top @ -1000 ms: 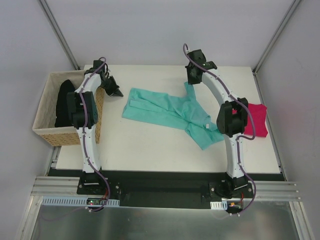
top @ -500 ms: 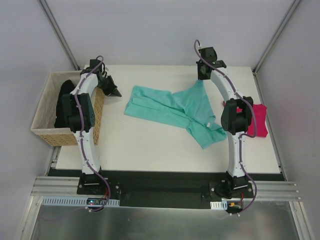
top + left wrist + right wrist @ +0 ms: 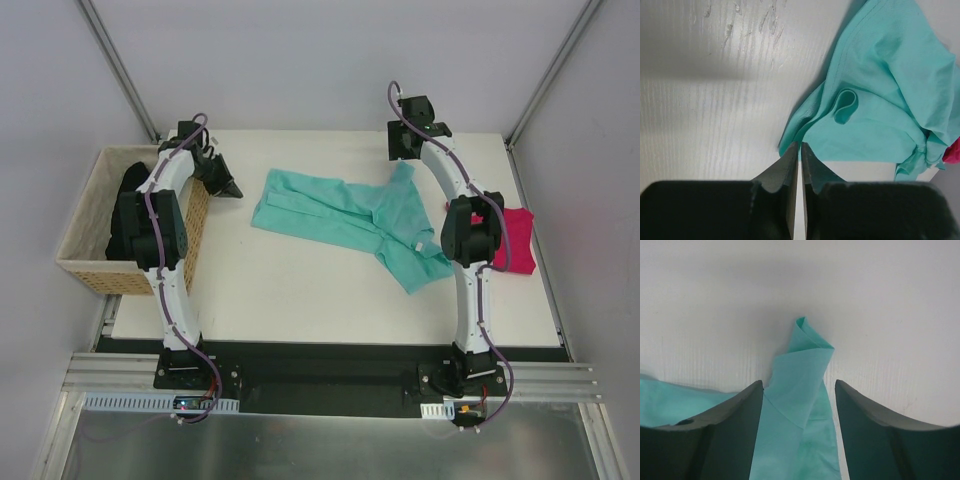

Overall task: Fold and stack the t-shirts
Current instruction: Fold the other side of the tshirt into a rectangle

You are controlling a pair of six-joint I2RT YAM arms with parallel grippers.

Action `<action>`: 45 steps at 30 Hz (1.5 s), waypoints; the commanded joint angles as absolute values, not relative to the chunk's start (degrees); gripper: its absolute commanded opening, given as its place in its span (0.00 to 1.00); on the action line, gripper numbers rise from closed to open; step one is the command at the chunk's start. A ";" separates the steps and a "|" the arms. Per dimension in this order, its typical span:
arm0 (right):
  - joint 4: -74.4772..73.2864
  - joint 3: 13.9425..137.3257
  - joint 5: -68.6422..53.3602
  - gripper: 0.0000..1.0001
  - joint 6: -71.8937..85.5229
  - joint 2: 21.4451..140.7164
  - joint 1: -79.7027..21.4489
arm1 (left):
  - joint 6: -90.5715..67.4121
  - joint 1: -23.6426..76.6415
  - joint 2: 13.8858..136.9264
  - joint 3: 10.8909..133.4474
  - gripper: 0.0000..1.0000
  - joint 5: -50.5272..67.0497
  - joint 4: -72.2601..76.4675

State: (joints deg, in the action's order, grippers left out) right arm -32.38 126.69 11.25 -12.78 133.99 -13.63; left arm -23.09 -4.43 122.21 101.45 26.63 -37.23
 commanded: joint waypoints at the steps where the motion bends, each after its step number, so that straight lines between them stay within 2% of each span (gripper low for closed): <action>1: -31.38 126.57 13.18 0.67 -15.11 129.47 -13.27 | -22.24 -3.87 118.73 101.25 0.09 27.60 -39.29; 5: -31.38 126.04 12.83 0.69 -14.86 124.82 -13.01 | -22.06 -2.20 120.23 102.56 0.17 28.30 -39.64; 18: -32.08 118.57 11.16 0.68 -13.10 114.35 -16.70 | -22.24 2.81 124.72 103.01 0.18 26.99 -40.25; 23: -32.17 118.74 11.07 0.68 -13.01 110.84 -17.23 | -22.76 2.72 125.33 101.95 0.25 22.95 -41.39; 30: -32.26 119.35 11.34 0.69 -13.10 107.14 -17.14 | -24.08 2.72 127.44 102.30 0.26 21.71 -43.15; 38: -32.17 121.02 11.60 0.70 -13.18 103.54 -17.58 | -23.64 2.81 131.74 104.41 0.24 21.53 -47.02; 41: -32.08 120.85 11.69 0.70 -13.10 102.83 -17.67 | -23.82 2.72 132.19 104.68 0.00 21.18 -47.55; 45: -31.90 120.59 11.34 0.70 -12.83 102.57 -17.58 | -24.43 2.81 131.14 103.10 0.00 20.31 -47.64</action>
